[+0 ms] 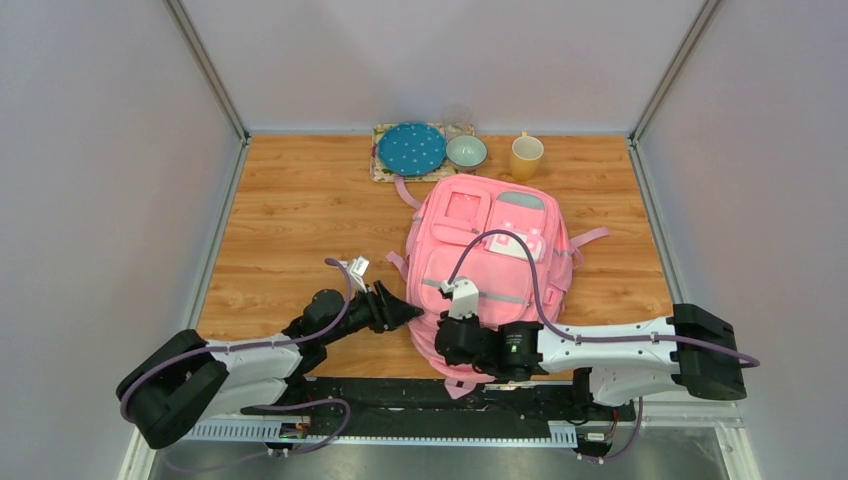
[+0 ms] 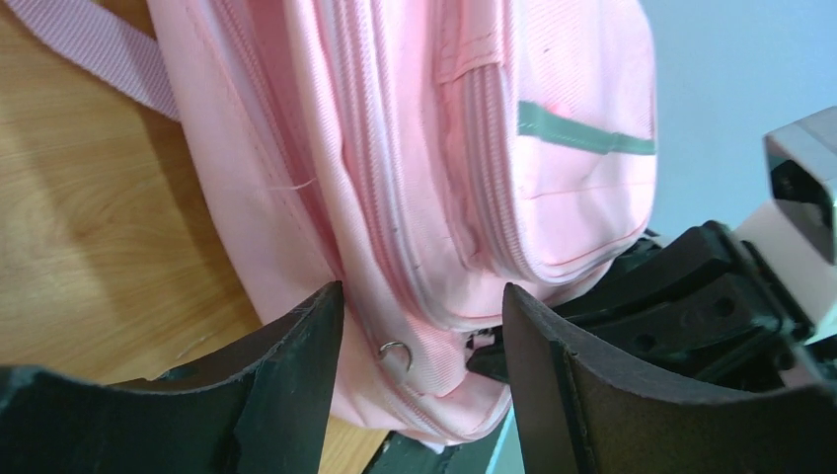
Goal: Pack the student bag
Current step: Zip the student bag at the center of the board.
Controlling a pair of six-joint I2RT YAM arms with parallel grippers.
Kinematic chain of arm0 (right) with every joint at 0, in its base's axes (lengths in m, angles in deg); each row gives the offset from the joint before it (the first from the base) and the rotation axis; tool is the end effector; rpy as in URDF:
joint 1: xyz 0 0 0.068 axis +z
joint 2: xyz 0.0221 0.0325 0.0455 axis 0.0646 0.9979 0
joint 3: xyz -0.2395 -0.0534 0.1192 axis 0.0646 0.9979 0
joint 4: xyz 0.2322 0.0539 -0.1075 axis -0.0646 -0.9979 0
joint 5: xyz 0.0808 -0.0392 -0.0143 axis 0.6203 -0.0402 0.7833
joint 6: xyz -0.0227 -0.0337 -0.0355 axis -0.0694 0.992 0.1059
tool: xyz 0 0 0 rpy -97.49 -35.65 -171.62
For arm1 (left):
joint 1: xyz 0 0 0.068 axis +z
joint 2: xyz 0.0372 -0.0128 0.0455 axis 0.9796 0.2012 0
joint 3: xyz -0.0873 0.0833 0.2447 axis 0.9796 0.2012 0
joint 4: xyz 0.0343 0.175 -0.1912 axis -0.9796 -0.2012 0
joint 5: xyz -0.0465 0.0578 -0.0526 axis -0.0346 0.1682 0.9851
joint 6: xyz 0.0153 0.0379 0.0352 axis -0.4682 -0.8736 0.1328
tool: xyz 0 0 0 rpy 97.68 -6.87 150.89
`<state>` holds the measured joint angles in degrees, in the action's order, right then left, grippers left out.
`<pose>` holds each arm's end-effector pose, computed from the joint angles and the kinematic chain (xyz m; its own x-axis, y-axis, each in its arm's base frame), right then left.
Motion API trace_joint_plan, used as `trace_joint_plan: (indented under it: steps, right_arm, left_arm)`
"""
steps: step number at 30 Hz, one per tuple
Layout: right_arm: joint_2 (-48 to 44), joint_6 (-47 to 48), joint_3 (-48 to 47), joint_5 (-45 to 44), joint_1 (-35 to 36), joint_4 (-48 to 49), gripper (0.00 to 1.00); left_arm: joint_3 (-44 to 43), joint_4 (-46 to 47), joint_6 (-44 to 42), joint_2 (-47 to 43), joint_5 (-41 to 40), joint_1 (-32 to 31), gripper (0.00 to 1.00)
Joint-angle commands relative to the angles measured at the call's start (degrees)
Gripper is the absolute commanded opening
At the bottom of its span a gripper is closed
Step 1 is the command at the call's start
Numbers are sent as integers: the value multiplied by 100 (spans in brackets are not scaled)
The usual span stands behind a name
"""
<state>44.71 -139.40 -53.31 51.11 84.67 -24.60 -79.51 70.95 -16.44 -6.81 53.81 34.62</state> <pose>0.0547 0.2336 0.2062 -0.7205 -0.1735 -0.6713 -0.4091 0.8881 0.2096 0.1228 -0.1299 0.1441 -0.8140 -0.3853 -0.4346 0.2792 0.3966 -0.8745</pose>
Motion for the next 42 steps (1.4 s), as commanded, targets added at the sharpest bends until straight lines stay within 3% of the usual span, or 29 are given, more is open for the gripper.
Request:
trace_joint_plan:
  steps: [1,3,5,6,7,8,9,10,15,19,27,38,40,41,42]
  right_arm:
    - [-168,66,4,-291,50,173,0]
    - [-176,101,-5,-291,86,234,0]
    - [-194,119,-14,-291,112,252,0]
    - [-203,136,-32,-291,129,243,0]
    - [-229,136,-58,-326,130,217,0]
    - [-264,145,-58,-344,138,173,0]
    - [-282,145,-75,-370,130,112,0]
    - [-299,154,-128,-475,130,24,0]
    - [-475,145,-243,-967,130,-986,0]
    - [-729,172,-15,-819,138,-1295,0]
    - [-1590,-21,478,-212,138,-1418,0]
    - [-2075,-14,513,-1021,130,-2183,0]
    - [-2040,170,487,-907,138,-1834,0]
    - [-2014,293,478,-845,130,-1700,0]
    - [-1952,338,469,-723,138,-1569,0]
  left_arm:
    - [176,1209,455,250,103,-26,67]
    - [0,1122,499,356,147,-18,64]
    - [-88,1104,560,532,217,-26,53]
    - [-114,1052,578,584,235,-26,45]
    - [-132,973,578,646,244,-35,26]
    - [-167,842,552,664,253,-35,19]
    - [-176,771,534,681,261,-35,4]
    - [-185,666,499,647,244,-27,0]
    - [-501,-844,-317,155,-115,-26,0]
    - [-1001,-2250,-1116,-380,-284,166,0]
    - [-1248,-2833,-1461,-514,402,1352,0]
    - [-1908,-3862,-2068,-408,1632,2759,0]
    - [-1899,-3984,-1980,-478,1720,2769,13]
    - [-1873,-3994,-1893,-531,1781,2768,36]
    - [-1751,-4029,-1709,-723,1799,2768,45]
